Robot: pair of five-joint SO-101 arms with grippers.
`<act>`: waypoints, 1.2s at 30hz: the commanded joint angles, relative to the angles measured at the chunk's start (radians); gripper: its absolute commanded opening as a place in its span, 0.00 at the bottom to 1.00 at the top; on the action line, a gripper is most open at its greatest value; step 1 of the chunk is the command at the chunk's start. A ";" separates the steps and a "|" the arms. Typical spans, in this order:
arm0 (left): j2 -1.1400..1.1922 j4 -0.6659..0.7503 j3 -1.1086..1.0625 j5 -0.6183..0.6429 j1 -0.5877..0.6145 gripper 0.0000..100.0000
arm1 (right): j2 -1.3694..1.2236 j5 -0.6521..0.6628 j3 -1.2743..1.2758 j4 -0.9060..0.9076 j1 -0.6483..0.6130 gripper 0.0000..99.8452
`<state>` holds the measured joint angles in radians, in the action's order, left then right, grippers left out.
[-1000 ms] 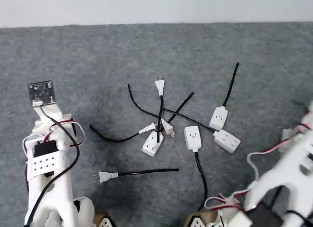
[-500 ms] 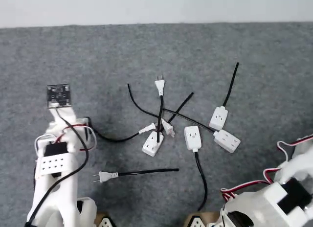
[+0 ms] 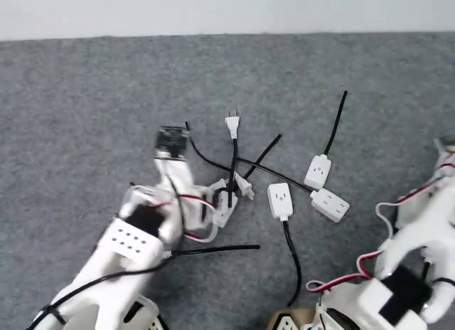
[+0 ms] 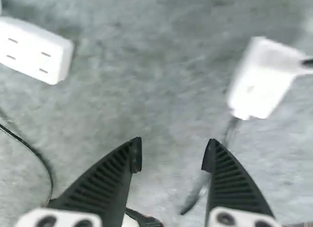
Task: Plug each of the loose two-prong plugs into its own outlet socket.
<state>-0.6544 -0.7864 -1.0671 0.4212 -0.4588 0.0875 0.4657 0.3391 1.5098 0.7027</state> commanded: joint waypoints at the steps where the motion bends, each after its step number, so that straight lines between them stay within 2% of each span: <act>1: 0.002 0.098 0.070 0.048 -0.092 0.17 | 0.068 -0.087 0.095 -0.064 -0.093 0.20; 5: 0.052 0.143 0.116 0.146 -0.170 0.23 | 0.084 -0.204 0.196 -0.128 -0.216 0.20; 10: 0.316 0.153 0.263 0.281 -0.232 0.30 | 0.084 -0.341 0.273 -0.226 -0.323 0.20; 16: 0.672 0.135 0.522 0.345 -0.232 0.29 | 0.076 -0.367 0.322 -0.311 -0.306 0.20; 21: 0.895 0.012 0.717 0.373 -0.249 0.29 | 0.076 -0.368 0.347 -0.348 -0.292 0.20; 25: 0.964 -0.109 0.822 0.374 -0.250 0.29 | 0.076 -0.368 0.348 -0.352 -0.294 0.20; 29: 0.977 -0.123 0.835 0.374 -0.250 0.29 | 0.076 -0.368 0.348 -0.352 -0.294 0.20; 32: 0.984 -0.123 0.845 0.374 -0.250 0.24 | 0.074 -0.365 0.350 -0.351 -0.292 0.20; 36: 0.985 -0.123 0.857 0.370 -0.250 0.10 | 0.074 -0.364 0.350 -0.348 -0.292 0.20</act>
<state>0.3399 -0.8984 -0.2570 0.7848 -0.7058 0.1227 0.1112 0.6920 1.1722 0.3897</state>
